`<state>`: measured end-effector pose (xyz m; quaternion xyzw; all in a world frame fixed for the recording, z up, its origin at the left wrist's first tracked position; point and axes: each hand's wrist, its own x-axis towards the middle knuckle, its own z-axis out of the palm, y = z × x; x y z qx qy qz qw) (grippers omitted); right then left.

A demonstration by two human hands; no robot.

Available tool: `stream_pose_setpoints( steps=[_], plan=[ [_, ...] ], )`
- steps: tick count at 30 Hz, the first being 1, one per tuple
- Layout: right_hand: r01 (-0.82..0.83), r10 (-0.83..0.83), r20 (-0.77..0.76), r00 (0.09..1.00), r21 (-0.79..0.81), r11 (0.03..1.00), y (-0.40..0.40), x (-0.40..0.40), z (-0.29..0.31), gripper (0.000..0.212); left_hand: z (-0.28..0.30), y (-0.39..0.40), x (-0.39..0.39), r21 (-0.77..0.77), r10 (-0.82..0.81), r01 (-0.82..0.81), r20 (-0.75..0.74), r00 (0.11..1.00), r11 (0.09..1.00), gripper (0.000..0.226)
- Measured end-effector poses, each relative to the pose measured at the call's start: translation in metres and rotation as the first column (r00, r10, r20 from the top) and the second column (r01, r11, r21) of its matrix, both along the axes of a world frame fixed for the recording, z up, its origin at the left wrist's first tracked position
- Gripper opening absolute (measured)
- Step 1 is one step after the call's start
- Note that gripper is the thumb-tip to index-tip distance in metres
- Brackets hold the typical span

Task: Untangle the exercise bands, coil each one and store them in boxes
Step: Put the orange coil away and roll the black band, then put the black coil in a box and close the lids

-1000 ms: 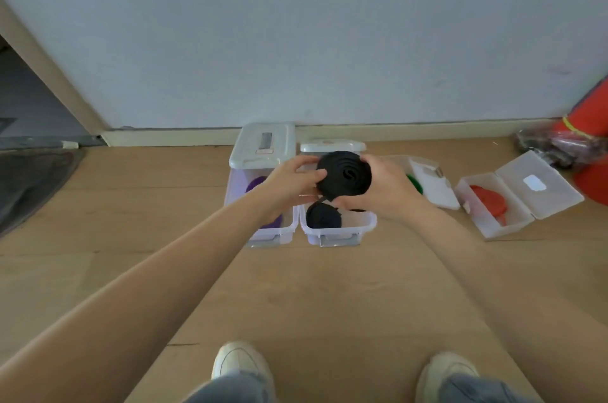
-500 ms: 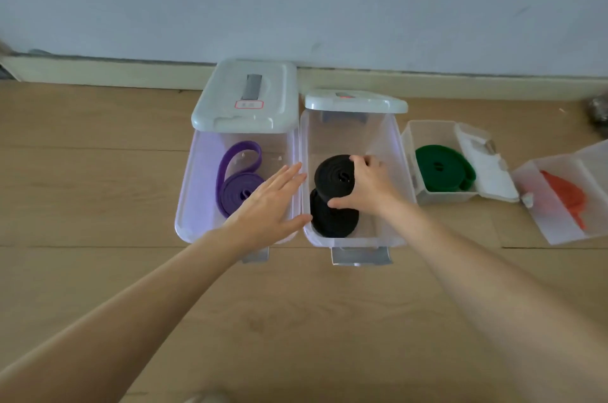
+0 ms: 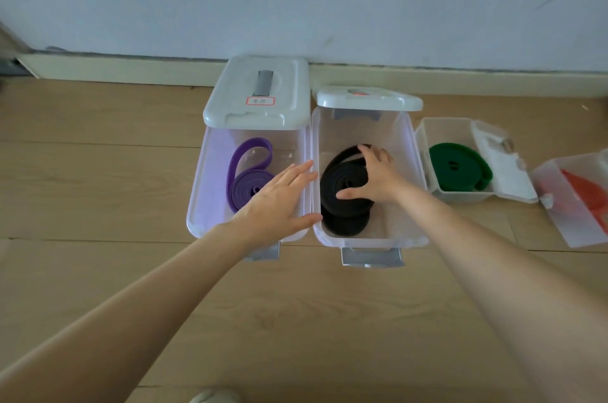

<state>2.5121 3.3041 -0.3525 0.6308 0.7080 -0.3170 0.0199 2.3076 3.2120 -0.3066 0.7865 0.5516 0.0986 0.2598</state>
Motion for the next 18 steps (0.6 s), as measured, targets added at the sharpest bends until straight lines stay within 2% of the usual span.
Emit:
stream_pose_setpoints(
  steps=[3,5,7,9,10,12,13,15,16,18],
  plan=[
    [0.048,-0.048,-0.080,0.996,0.002,0.999,0.002,0.010,0.014,0.099,0.006,0.004,0.002,0.011,0.032,-0.032,0.018,0.999,0.999,0.063],
    [0.027,-0.025,-0.095,0.995,0.018,0.999,-0.002,0.009,0.026,0.080,0.012,0.010,0.003,0.026,0.047,-0.048,0.015,0.999,0.999,0.055],
    [0.025,-0.007,-0.150,0.989,0.118,0.993,-0.007,0.012,0.043,0.055,0.018,0.016,0.005,0.056,0.070,-0.072,0.025,0.997,0.996,0.049],
    [0.146,-0.067,-0.303,0.951,0.247,0.958,-0.011,0.023,0.064,0.020,0.025,0.023,0.007,0.097,0.129,-0.136,0.080,0.988,0.986,0.044],
    [0.247,-0.123,-0.391,0.912,0.284,0.926,-0.012,0.030,0.076,0.011,0.028,0.028,0.009,0.114,0.169,-0.183,0.119,0.978,0.977,0.042],
    [0.461,-0.255,-0.552,0.794,0.271,0.845,-0.009,0.041,0.094,0.019,0.035,0.040,0.013,0.121,0.244,-0.268,0.186,0.952,0.956,0.041],
    [0.544,-0.317,-0.602,0.733,0.239,0.805,-0.004,0.045,0.098,0.016,0.037,0.047,0.016,0.113,0.270,-0.296,0.201,0.942,0.948,0.042],
    [0.647,-0.439,-0.617,0.654,0.155,0.746,0.012,0.048,0.099,0.007,0.039,0.059,0.024,0.097,0.304,-0.329,0.211,0.929,0.939,0.045],
    [0.687,-0.506,-0.625,0.595,0.068,0.723,0.023,0.046,0.097,0.016,0.038,0.064,0.027,0.084,0.318,-0.342,0.213,0.924,0.936,0.047],
    [0.719,-0.631,-0.657,0.412,-0.191,0.669,0.044,0.038,0.094,0.038,0.037,0.070,0.033,0.042,0.336,-0.351,0.199,0.921,0.936,0.051]
  ],
)
